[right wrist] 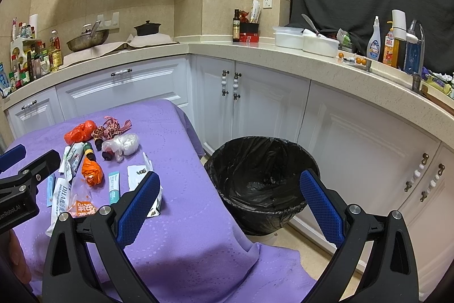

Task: Collect trash
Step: 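Grasp the blue toothpaste tube with the left tool while the right tool grasps the silver packet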

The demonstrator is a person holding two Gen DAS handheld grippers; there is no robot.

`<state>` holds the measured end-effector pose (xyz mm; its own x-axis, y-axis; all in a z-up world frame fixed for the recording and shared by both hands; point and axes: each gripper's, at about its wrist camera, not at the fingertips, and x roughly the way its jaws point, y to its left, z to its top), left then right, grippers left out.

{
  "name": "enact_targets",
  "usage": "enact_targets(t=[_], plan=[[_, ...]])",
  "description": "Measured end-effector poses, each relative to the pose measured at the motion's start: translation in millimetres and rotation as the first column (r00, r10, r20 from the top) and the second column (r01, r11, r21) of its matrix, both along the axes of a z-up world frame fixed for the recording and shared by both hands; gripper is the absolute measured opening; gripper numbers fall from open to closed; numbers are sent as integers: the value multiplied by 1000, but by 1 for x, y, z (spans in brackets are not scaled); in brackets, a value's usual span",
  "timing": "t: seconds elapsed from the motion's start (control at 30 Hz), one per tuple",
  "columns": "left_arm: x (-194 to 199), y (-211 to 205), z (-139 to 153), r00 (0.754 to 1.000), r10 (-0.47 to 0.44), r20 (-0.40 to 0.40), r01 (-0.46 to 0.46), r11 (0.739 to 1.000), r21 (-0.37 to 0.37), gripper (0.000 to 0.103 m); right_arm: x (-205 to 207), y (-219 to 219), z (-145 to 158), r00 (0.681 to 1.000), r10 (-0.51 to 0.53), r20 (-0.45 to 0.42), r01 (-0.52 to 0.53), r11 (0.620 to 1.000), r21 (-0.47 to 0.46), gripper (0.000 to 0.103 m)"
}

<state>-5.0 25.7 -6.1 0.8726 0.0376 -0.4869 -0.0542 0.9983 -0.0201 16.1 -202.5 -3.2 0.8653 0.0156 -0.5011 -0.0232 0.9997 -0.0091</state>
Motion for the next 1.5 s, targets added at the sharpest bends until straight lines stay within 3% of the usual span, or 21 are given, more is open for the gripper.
enact_targets(t=[0.37, 0.63, 1.0, 1.13, 1.37, 1.5], plan=[[8, 44, -30, 990, 102, -96, -105, 994, -26, 99, 23, 20, -28, 995, 67, -79, -66, 998, 13, 96], [5, 82, -57, 958, 227, -173, -234, 972, -20, 99, 35, 35, -44, 986, 108, -129, -108, 994, 14, 96], [-1, 115, -73, 921, 334, -201, -348, 937, -40, 97, 51, 53, -58, 976, 156, -154, -155, 988, 18, 96], [4, 124, -81, 911, 350, -220, -369, 928, -52, 84, 55, 56, -58, 976, 164, -142, -162, 986, 21, 96], [20, 123, -94, 900, 318, -298, -344, 938, -37, 82, 67, 63, -63, 969, 190, -160, -187, 982, 31, 96], [26, 124, -96, 891, 315, -328, -346, 937, -39, 71, 70, 68, -64, 965, 207, -162, -204, 978, 36, 96]])
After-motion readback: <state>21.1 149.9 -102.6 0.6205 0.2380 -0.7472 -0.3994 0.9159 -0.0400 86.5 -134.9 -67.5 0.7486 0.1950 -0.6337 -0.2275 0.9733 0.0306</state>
